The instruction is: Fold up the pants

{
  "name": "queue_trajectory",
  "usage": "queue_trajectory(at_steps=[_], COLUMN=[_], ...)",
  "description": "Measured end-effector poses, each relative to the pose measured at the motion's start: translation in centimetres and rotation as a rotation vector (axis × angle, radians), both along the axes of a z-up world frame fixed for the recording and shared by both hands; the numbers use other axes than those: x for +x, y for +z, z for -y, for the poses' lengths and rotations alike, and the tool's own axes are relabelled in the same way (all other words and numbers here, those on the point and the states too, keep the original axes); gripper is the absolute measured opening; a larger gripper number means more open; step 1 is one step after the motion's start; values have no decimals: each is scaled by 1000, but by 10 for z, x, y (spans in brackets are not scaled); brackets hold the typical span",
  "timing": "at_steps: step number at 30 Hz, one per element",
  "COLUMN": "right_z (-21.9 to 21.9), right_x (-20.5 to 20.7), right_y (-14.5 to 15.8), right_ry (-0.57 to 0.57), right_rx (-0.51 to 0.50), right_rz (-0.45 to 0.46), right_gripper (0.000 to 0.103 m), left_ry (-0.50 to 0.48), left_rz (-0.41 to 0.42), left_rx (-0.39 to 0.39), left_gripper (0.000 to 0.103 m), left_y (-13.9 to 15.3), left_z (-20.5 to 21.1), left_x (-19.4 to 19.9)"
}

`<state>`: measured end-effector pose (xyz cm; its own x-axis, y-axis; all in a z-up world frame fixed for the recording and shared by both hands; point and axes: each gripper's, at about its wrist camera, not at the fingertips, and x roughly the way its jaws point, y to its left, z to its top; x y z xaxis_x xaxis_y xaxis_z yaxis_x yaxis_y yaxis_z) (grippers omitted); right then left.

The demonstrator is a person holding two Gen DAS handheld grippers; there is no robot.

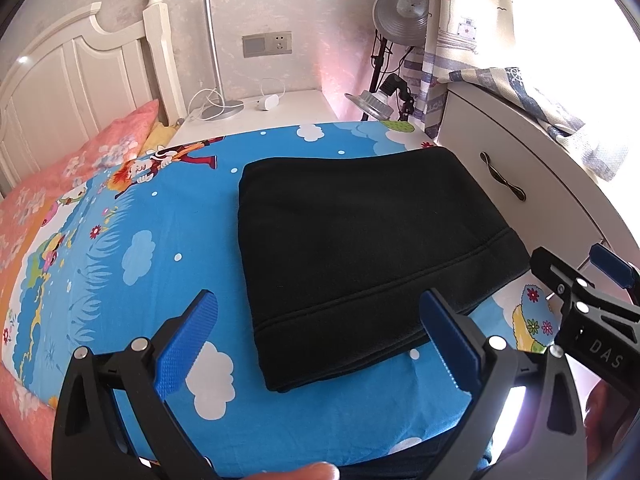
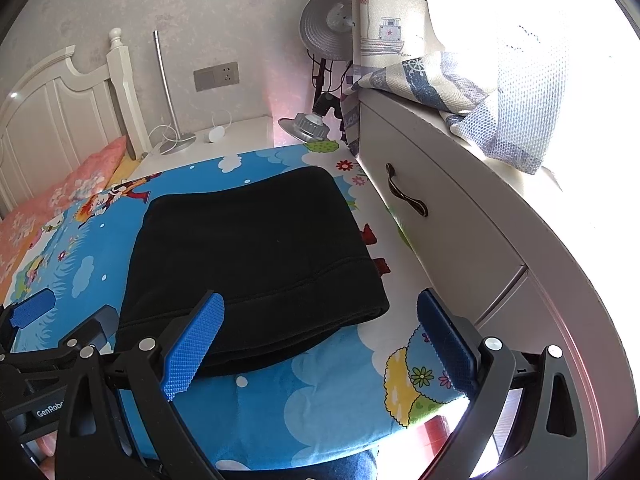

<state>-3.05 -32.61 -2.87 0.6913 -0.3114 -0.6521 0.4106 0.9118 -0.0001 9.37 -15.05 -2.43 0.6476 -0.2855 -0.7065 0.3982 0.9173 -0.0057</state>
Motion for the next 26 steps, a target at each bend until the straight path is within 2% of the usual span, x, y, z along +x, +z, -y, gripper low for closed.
queue_trajectory(at_steps=[11, 13, 17, 22, 25, 26], right_z=[0, 2, 2, 5, 1, 1], right_x=[0, 1, 1, 3, 6, 6], right_y=[-1, -3, -6, -10, -14, -14], right_ry=[0, 1, -2, -9, 12, 12], right_rx=[-1, 0, 2, 18, 11, 11], right_rz=[-2, -5, -8, -6, 8, 8], right_gripper=[94, 94, 94, 95, 98, 98], left_ry=[-3, -15, -37, -113, -36, 60], left_rz=[1, 34, 26, -33, -23, -22], left_rx=[1, -5, -8, -84, -133, -160], left_gripper=[101, 101, 101, 101, 101, 101], left_y=[0, 1, -3, -1, 2, -1], left_z=[1, 1, 6, 4, -34, -70], left_x=[-1, -5, -4, 0, 15, 28])
